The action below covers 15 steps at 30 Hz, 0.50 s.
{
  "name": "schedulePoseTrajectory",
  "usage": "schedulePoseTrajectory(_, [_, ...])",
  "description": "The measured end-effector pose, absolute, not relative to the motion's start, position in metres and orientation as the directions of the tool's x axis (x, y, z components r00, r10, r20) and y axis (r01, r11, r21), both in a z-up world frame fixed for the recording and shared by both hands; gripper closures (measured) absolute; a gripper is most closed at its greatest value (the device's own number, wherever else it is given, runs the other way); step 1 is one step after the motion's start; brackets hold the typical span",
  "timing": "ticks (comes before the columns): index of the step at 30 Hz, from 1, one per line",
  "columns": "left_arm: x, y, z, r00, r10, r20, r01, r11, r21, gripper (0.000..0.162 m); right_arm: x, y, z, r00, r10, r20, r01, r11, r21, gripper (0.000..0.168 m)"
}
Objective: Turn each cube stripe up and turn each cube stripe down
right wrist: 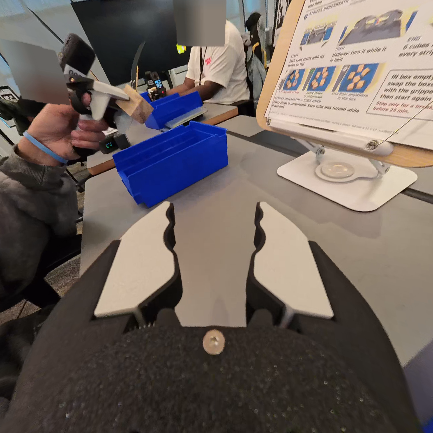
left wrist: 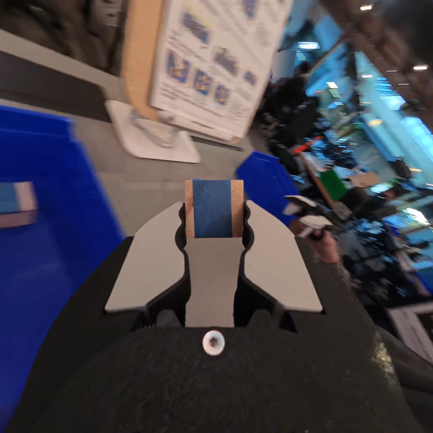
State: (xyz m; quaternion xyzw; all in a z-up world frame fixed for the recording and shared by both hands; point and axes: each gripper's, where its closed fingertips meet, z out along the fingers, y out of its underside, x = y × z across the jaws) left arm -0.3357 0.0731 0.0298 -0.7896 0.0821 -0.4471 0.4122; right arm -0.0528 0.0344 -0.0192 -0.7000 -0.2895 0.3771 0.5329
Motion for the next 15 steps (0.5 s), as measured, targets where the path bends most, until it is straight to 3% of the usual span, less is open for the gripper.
schedulePoseTrajectory(8, [-0.177, 0.027, 0.019, 0.095, -0.539, 0.837, 0.103, -0.831, -0.546, 0.118, -0.069, 0.029, -0.025, 0.505, 0.863, -0.009, 0.078, -0.056, -0.995, 0.101])
schedulePoseTrajectory(11, [-0.136, 0.011, 0.003, -0.023, -0.442, 0.897, 0.046, -0.896, -0.441, 0.118, -0.082, 0.012, -0.023, 0.423, 0.903, 0.079, 0.088, 0.046, -0.995, 0.101])
schedulePoseTrajectory(15, [-0.11, 0.004, -0.011, -0.195, -0.219, 0.956, 0.032, -0.976, -0.216, 0.118, -0.095, -0.004, -0.028, 0.345, 0.926, 0.155, 0.114, 0.122, -0.986, 0.098])
